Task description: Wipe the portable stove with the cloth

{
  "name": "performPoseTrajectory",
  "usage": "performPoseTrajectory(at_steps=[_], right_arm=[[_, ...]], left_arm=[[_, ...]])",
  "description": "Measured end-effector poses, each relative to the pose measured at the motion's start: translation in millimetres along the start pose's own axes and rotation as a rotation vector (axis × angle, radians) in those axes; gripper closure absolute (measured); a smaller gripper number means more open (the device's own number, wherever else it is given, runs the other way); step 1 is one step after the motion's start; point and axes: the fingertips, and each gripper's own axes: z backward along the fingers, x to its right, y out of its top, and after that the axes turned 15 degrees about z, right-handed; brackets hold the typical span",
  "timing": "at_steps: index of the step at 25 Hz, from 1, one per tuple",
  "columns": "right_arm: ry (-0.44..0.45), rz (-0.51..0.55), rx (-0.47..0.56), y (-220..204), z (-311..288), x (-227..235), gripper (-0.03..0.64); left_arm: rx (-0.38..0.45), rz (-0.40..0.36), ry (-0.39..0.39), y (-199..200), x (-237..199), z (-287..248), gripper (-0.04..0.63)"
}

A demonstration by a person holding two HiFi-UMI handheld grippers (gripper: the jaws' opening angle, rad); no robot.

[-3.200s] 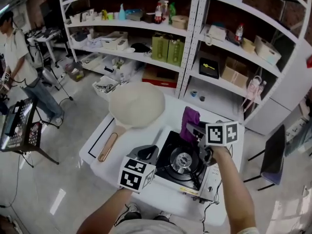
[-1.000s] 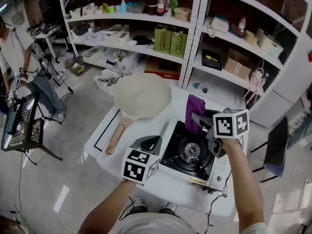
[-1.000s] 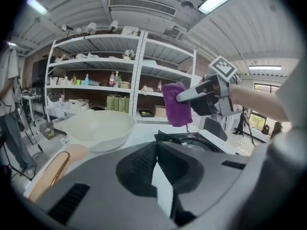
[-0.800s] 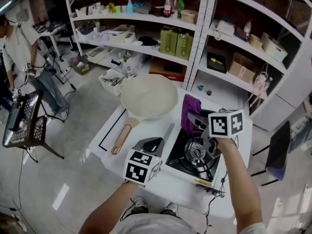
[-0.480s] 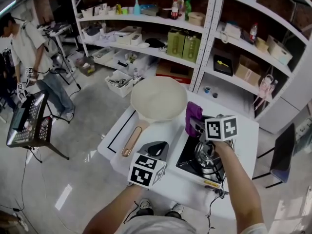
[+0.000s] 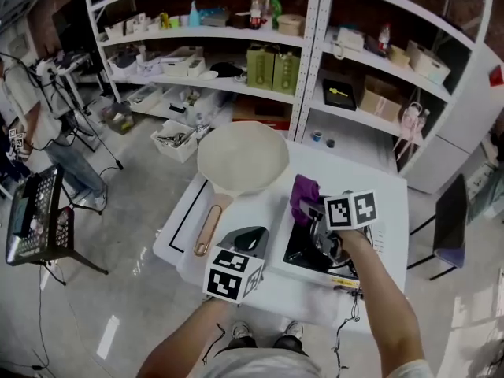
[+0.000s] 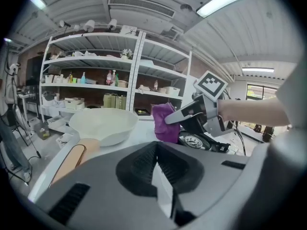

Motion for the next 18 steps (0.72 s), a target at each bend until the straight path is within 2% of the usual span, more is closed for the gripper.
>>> performPoseTrajectory(at_steps=[13, 18], right_arm=[[-0.004, -0.088, -0.037, -31, 18, -48, 0.55], [-0.001, -0.125, -0.016, -42, 24, -64, 0.55]], left_arm=[[-0.046, -0.039, -0.138, -11, 13, 4, 0.592], [-0.067, -0.042, -0.17, -19, 14, 3, 0.592]])
